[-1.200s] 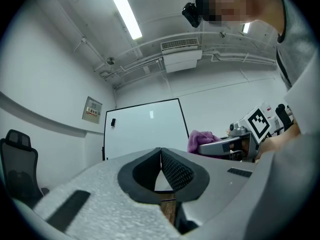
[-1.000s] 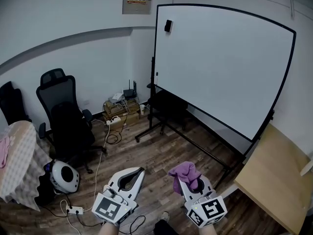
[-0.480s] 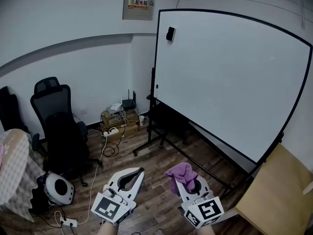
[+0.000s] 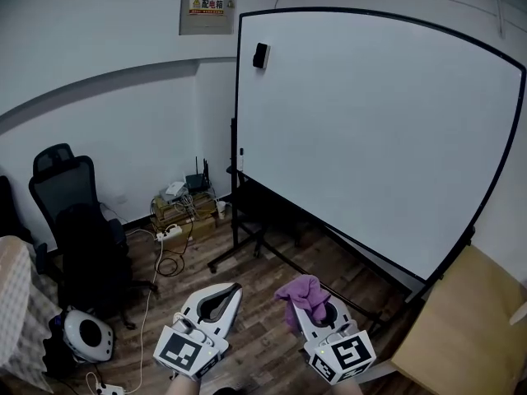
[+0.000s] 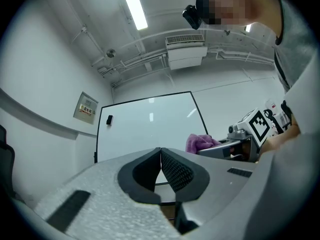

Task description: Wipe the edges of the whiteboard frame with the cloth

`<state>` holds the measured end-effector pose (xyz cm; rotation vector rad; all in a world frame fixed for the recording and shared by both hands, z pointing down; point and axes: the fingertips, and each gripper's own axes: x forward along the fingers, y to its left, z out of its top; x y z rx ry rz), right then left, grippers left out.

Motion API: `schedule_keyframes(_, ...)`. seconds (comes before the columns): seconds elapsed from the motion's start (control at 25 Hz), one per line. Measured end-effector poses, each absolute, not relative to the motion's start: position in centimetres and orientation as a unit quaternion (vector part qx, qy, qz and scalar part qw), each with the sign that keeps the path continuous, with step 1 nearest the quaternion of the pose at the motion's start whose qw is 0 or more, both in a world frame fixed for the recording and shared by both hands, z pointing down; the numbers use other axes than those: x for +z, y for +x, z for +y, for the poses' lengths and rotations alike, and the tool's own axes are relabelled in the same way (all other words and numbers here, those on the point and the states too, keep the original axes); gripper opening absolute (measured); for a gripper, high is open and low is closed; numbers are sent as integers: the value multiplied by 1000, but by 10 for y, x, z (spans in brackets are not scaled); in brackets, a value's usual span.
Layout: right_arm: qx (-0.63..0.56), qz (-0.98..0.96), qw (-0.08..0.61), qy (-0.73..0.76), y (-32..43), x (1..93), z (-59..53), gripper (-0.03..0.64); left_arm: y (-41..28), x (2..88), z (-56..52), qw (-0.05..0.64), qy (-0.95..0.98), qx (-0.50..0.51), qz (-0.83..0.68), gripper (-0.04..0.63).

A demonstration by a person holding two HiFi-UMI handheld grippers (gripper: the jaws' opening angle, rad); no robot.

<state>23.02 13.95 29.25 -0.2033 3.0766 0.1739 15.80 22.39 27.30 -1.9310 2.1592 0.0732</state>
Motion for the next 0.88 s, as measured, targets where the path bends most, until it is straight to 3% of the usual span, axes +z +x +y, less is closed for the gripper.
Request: schedule_keyframes(0.88,59,971,27,-232,143,278,81,77,48,254,128,148,-777,48,610,17)
